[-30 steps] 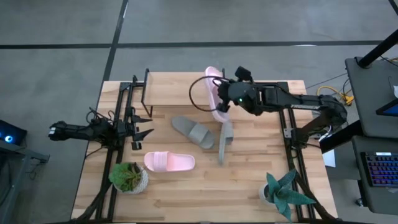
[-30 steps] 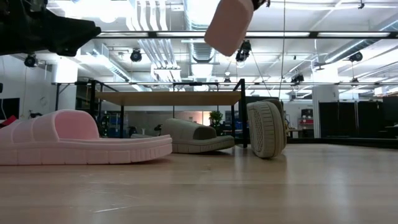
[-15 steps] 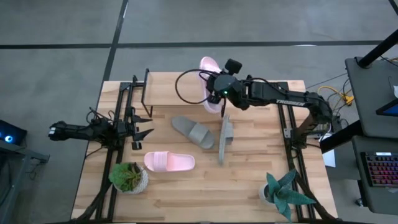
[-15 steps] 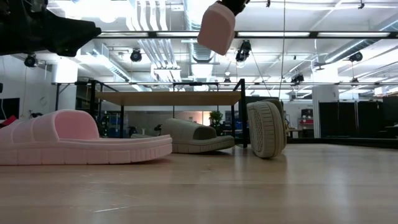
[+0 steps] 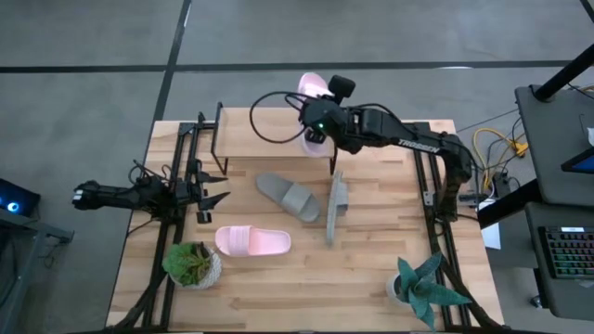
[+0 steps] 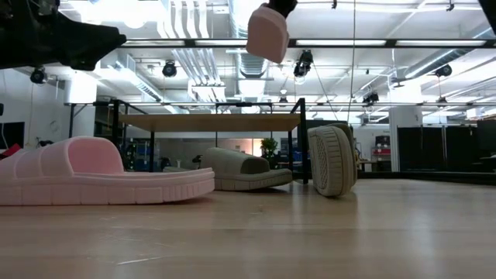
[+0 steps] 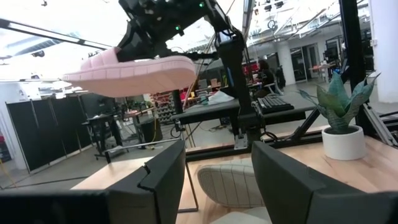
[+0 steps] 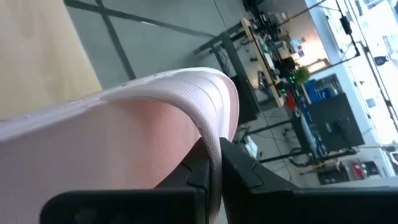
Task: Pick and place slides into the shelf
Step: Put the right pink slipper on the shelf
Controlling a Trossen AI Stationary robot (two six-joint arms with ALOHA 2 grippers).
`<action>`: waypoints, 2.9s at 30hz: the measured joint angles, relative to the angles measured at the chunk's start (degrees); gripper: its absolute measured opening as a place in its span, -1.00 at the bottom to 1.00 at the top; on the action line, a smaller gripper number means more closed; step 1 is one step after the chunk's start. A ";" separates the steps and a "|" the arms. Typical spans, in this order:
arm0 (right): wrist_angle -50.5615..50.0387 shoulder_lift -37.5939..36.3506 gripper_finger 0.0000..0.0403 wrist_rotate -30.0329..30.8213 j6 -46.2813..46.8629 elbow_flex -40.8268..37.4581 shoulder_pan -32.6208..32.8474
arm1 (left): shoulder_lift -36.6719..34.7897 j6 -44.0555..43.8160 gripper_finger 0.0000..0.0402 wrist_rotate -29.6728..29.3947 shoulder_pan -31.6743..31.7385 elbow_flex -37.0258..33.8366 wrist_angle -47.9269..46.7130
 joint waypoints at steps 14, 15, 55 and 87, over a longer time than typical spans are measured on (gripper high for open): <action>-1.45 2.28 -0.94 -0.68 -3.57 0.62 -4.18 | -0.02 0.02 -0.15 0.00 0.00 0.00 0.09; -1.42 2.28 -0.94 -0.69 -3.57 0.52 -4.31 | -0.04 0.02 -0.15 -0.02 0.01 0.00 0.10; 11.16 2.30 -0.94 -4.13 -13.58 -11.48 -8.56 | 0.02 0.07 -0.15 -0.02 0.00 -0.09 0.10; -5.25 18.06 -0.94 -1.66 -13.28 8.93 -10.30 | 0.56 0.50 -0.15 -0.24 0.00 -0.11 -0.31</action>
